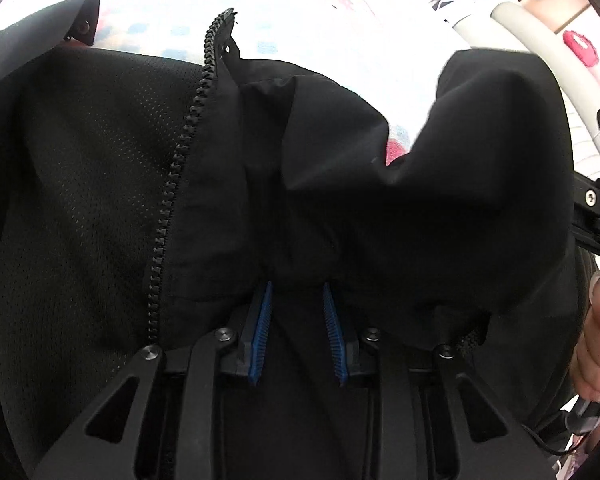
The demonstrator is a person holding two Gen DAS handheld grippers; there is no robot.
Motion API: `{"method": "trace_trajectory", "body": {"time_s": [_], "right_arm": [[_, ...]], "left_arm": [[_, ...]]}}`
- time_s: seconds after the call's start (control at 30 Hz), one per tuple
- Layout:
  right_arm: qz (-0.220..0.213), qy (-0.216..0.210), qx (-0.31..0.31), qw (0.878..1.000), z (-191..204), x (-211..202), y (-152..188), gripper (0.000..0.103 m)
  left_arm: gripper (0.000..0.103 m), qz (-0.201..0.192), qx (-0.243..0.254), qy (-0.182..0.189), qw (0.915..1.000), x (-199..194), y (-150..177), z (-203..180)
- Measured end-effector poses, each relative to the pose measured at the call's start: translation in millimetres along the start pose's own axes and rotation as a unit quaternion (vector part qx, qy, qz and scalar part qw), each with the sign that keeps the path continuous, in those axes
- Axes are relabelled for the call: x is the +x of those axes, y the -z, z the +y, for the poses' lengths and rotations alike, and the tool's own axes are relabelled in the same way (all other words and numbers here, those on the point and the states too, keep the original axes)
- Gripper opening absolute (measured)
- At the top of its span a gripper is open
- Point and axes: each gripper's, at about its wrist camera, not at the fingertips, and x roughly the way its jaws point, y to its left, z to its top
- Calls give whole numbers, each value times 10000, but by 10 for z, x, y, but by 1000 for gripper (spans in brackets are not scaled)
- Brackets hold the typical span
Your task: Fold clothes
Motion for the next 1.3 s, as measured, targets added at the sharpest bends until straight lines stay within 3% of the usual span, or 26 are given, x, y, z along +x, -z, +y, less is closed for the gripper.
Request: {"method": "trace_trajectory", "body": {"time_s": [0.03, 0.13, 0.2, 0.23, 0.27, 0.3, 0.33, 0.4, 0.5, 0.6, 0.63, 0.7, 0.73, 0.8, 0.83, 0.87, 0.9, 0.97, 1.0, 1.03, 1.07, 1.1, 1.17, 1.23, 1.3], "right_arm": [[-4, -3, -27, 10000, 34, -1, -6, 52], [70, -171, 37, 9998, -47, 229, -75, 69], [16, 159, -23, 9999, -85, 178, -78, 73], [-20, 345, -54, 9994, -99, 141, -79, 66], [-55, 530, -85, 9985, -113, 103, -80, 39], [-91, 715, -115, 9973, -127, 65, -81, 36], [-126, 900, -146, 9958, -141, 27, -82, 26], [-197, 1268, -207, 9915, -169, -49, -83, 22], [-302, 1817, -299, 9824, -212, -162, -86, 20], [-406, 2360, -389, 9701, -254, -276, -89, 8], [-643, 2613, -176, 9629, -357, -415, -129, 8], [-1038, 2597, 198, 9599, -510, -701, -209, 8], [-1225, 2557, 376, 9582, -582, -842, -247, 11], [-950, 1992, 580, 9736, -691, -843, -319, 24], [-700, 1785, 654, 9793, -739, -715, -333, 46], [-432, 1602, 723, 9835, -786, -560, -342, 62], [-162, 1417, 791, 9866, -833, -405, -351, 67], [376, 1043, 924, 9895, -927, -95, -369, 67], [286, 1213, 776, 9892, -916, -58, -370, 63], [110, 1468, 577, 9874, -892, -49, -370, 32], [-66, 1720, 376, 9844, -867, -41, -369, 18], [-242, 1970, 176, 9799, -843, -32, -368, 16], [-430, 2380, -39, 9703, -887, -29, -476, 12], [-618, 2758, 133, 9591, -1017, -52, -668, 13], [-697, 2336, 619, 9679, -1171, -91, -830, 35]], "left_arm": [[28, -14, -24, 15, 10000, -10, 16, 10], [28, -20, 11, -69, 10000, -47, 63, -7], [28, -21, 56, -132, 9999, -71, 96, -22], [28, -26, 81, -146, 9999, -84, 116, -24], [28, -33, 103, -156, 9998, -97, 136, -24], [28, -45, 114, -138, 9998, -110, 155, -17], [28, -58, 101, -72, 9999, -124, 176, 9], [26, -81, -35, 100, 9999, -153, 215, 91], [13, -86, -393, 325, 9987, -190, 267, 252], [10, -36, -523, 521, 9973, -226, 312, 352], [9, -20, -547, 578, 9968, -239, 327, 379], [9, -64, -531, 597, 9968, -266, 367, 388], [9, -106, -519, 583, 9969, -282, 392, 386], [9, -135, -501, 517, 9973, -316, 433, 366], [9, -120, -499, 456, 9976, -340, 445, 344], [9, -90, -470, 405, 9980, -379, 448, 312], [9, -46, -425, 384, 9983, -418, 442, 290], [9, -114, -311, 393, 9987, -562, 419, 266], [9, -391, -188, 264, 9987, -692, 422, 250], [9, -732, -171, 126, 9971, -840, 437, 266], [9, -1073, -182, -6, 9941, -988, 454, 290], [9, -1413, -193, -139, 9897, -1137, 472, 314], [22, -1371, -558, -29, 9890, -1133, 415, 446], [63, -1249, -959, 120, 9875, -1098, 349, 586], [66, -1125, -1358, 269, 9840, -1062, 283, 727]]}}
